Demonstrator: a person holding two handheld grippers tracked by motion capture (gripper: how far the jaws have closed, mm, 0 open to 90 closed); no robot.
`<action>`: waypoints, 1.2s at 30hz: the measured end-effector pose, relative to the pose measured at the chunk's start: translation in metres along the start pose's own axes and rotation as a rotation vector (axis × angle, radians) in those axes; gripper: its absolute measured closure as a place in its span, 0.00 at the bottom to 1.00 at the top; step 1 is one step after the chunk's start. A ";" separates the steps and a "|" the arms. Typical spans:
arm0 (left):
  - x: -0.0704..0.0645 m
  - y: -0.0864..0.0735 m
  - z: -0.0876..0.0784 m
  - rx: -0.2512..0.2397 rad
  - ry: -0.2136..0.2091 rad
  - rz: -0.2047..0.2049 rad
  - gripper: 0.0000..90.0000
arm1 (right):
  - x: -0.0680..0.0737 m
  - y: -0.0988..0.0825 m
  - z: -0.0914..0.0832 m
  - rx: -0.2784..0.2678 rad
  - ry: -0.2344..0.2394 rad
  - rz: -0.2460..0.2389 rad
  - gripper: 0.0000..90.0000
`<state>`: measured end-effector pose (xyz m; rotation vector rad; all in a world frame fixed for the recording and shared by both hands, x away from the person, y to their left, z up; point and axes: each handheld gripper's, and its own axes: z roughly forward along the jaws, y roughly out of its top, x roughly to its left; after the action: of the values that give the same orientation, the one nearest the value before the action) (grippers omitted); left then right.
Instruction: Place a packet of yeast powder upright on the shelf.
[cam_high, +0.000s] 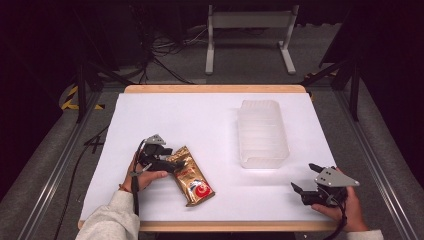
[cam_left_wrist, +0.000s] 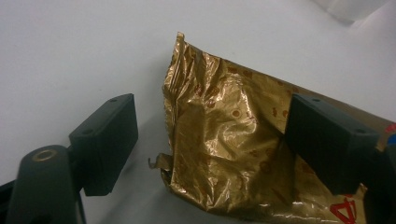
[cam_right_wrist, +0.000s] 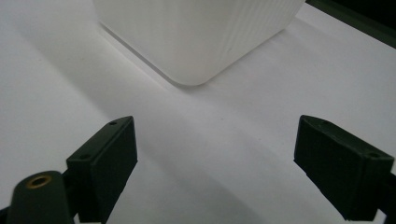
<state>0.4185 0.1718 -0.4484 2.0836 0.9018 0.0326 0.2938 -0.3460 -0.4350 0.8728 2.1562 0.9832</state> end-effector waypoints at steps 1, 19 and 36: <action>0.000 0.000 -0.001 0.003 0.001 -0.004 0.28 | 0.000 0.000 0.000 0.001 0.001 -0.001 0.15; 0.008 -0.005 -0.010 -0.015 -0.050 -0.048 0.94 | 0.001 0.000 0.001 0.014 0.009 -0.009 0.15; -0.029 0.005 -0.049 -0.180 0.038 0.064 0.98 | 0.002 0.001 -0.004 -0.014 -0.005 0.002 0.15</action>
<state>0.3840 0.1857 -0.4055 1.9489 0.8235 0.1810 0.2901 -0.3457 -0.4319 0.8694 2.1418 0.9949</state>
